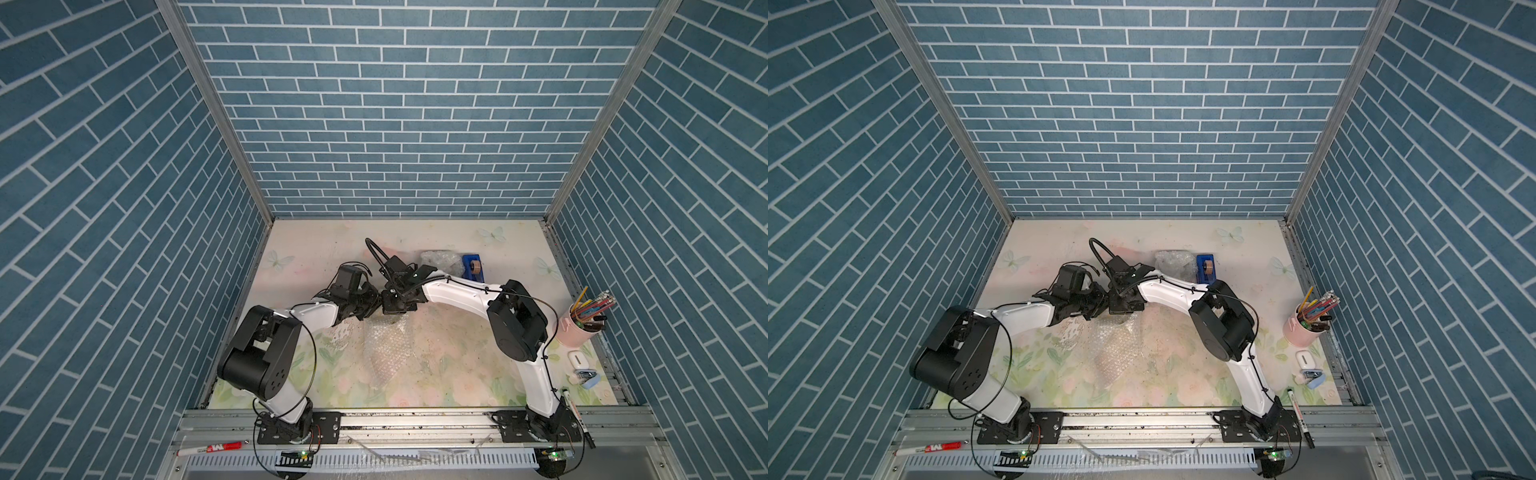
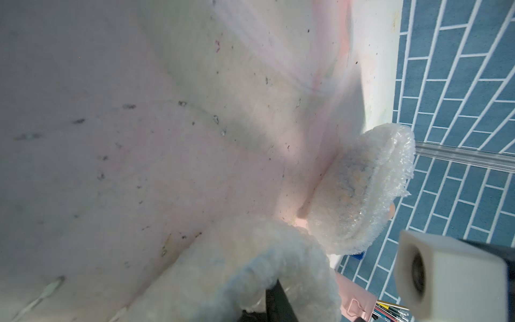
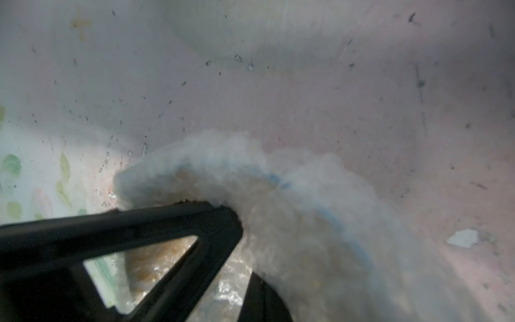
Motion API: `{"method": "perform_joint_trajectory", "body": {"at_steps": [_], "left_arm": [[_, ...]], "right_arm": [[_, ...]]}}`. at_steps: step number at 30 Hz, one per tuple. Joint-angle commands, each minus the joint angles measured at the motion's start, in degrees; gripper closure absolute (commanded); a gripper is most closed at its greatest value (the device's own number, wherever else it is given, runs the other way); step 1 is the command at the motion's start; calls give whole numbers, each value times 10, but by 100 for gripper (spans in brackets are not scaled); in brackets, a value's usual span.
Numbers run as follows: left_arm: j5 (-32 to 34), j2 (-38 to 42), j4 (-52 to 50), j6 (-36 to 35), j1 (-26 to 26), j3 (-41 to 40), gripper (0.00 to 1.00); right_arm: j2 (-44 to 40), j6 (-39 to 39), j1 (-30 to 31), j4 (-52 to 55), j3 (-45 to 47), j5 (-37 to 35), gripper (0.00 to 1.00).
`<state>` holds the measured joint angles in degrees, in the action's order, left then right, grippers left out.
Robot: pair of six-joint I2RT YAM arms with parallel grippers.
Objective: Wrap bowls in bubble wrap
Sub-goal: Wrap the bowl in bubble wrap.
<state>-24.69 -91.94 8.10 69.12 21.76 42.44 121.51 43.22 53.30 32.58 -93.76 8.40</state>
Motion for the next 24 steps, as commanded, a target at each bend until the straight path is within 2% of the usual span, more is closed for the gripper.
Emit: {"method": "perform_joint_trajectory", "body": {"at_steps": [1,6,9,13,17,19,20,24], "left_arm": [[-5,-7,20,-6,-2,-13,79],[-14,-30,45,-2,-2,-47,81],[-10,-35,52,4,-2,-65,82],[-5,-33,43,4,-2,-74,82],[-8,-36,42,3,-2,-69,82],[-8,-36,42,4,-2,-68,82],[-8,-34,41,5,-2,-69,82],[-1,-28,32,3,-2,-74,82]], "right_arm": [[-28,19,-2,-1,0,-1,100],[-53,16,-4,8,-9,-12,100],[-140,17,2,-19,33,-53,98],[-277,19,8,-25,131,-87,72],[-353,30,7,-62,290,-50,59],[-350,45,8,-86,352,-10,59],[-342,54,13,-109,376,13,54],[-313,87,46,-170,399,60,51]]}}
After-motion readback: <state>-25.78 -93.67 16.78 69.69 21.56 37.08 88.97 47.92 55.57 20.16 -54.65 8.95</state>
